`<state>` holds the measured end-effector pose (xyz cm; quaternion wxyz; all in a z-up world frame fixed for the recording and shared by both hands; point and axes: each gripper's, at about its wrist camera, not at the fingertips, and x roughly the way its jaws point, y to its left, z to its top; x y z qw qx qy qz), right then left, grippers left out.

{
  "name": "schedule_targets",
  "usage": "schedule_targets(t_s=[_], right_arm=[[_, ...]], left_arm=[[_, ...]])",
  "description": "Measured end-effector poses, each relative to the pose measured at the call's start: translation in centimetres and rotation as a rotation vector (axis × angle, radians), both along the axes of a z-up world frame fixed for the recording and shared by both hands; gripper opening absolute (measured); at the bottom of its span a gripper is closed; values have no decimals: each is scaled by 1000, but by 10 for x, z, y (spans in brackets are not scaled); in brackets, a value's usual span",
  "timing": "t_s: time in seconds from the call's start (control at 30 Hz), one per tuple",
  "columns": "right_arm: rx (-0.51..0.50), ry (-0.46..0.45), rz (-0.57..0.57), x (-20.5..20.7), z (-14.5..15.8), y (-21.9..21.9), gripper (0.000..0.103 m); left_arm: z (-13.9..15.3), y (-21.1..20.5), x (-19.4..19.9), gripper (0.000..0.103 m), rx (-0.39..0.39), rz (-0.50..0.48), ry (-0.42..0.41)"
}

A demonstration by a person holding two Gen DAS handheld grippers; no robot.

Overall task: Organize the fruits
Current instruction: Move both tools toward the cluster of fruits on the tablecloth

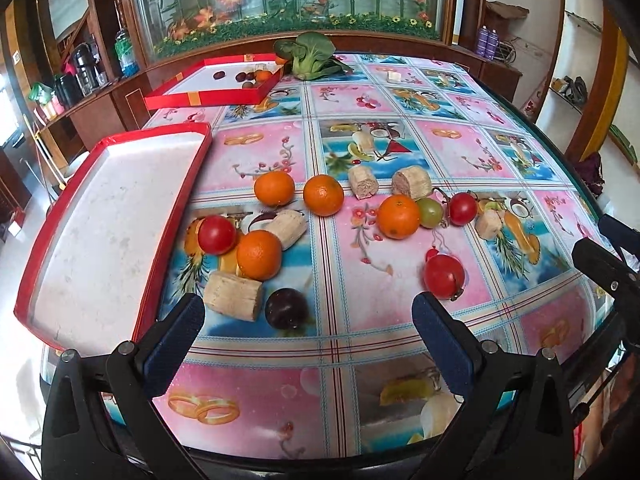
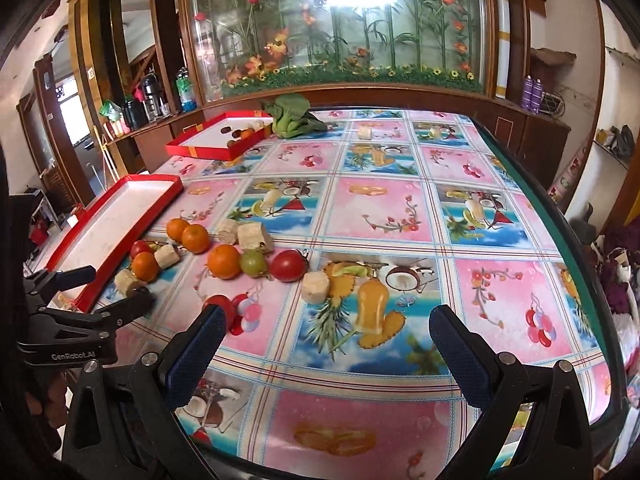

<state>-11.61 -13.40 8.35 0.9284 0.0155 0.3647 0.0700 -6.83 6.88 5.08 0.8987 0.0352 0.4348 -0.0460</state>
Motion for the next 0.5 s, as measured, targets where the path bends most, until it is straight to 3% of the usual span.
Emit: schedule_targets(t_s=[0.5], right_arm=[[39,20,29,-9,-4,-12,96]], left_arm=[[1,38,-26,103,-137,-106,62]])
